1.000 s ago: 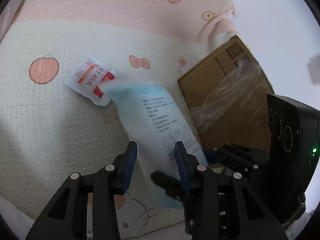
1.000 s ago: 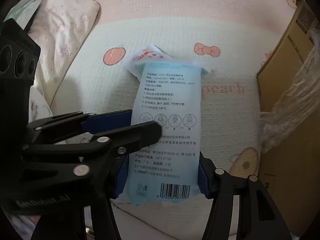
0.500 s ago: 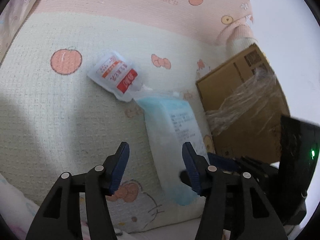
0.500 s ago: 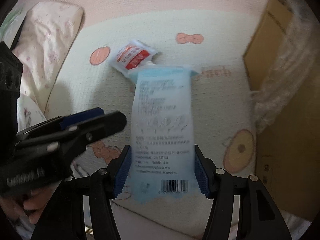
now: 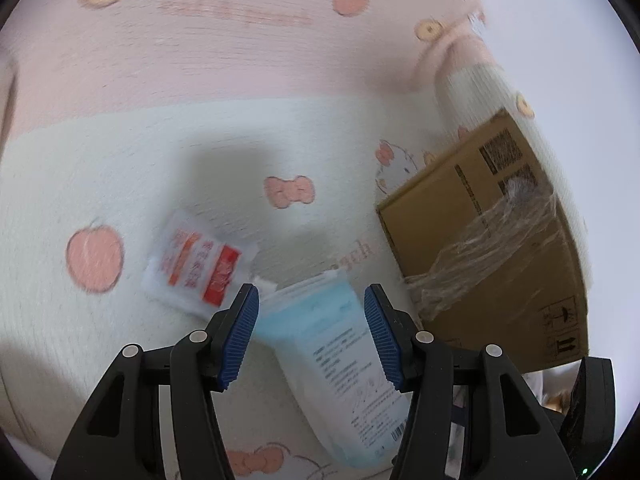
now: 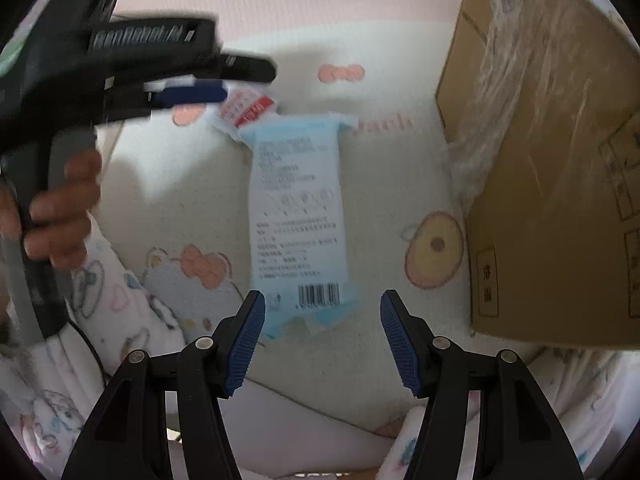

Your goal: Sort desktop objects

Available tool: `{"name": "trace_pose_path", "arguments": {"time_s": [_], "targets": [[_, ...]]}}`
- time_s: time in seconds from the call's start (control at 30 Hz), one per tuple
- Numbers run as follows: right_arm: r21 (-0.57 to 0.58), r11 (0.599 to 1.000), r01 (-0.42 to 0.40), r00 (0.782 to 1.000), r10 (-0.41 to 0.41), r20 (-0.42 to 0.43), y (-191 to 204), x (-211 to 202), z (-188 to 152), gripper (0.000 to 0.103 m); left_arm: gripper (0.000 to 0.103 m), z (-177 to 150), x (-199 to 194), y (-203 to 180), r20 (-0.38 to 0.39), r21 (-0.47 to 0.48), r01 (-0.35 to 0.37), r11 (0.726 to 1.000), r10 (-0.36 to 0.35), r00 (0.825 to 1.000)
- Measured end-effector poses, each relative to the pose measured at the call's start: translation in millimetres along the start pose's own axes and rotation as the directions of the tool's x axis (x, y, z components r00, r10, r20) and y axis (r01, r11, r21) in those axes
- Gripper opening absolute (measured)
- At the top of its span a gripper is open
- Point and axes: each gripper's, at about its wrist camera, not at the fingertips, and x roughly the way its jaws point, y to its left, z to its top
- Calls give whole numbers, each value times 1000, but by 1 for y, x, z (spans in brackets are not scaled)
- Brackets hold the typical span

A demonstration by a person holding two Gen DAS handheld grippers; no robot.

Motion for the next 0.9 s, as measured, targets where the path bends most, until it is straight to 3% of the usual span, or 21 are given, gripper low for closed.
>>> {"name": "trace_pose_path", "arguments": {"time_s": [0.1, 0.2, 0.27, 0.37, 0.57, 0.67, 0.9], "targets": [[34, 999, -34, 999, 34, 1, -6, -1, -4, 57, 59, 7, 14, -8, -49, 38, -10, 999, 11, 999], [27, 999, -33, 999, 34, -28, -6, 2, -8, 35, 59, 12, 25, -14, -65, 80, -48, 996, 53, 996], [26, 1000, -9, 998, 10, -67, -6, 7, -11, 35, 54, 14, 30, -16, -79, 102, -34, 994, 42, 996], [30, 999, -37, 995, 40, -89, -5, 12, -13, 35, 53, 16, 37, -19, -123, 131, -27, 991, 43, 991], [-48, 999, -11, 998, 8, -64, -1, 18, -1, 35, 53, 1, 46, -14, -221, 138, -18, 990, 48, 974], [-82, 997, 10, 1000, -12, -25, -5, 18, 6, 35, 53, -8, 42, -10, -215, 155, -51, 987, 84, 973], [-54, 998, -20, 1000, 21, 12, -26, 20, 15, 35, 53, -26, 24, -4, -217, 104, -59, 993, 81, 973]]}}
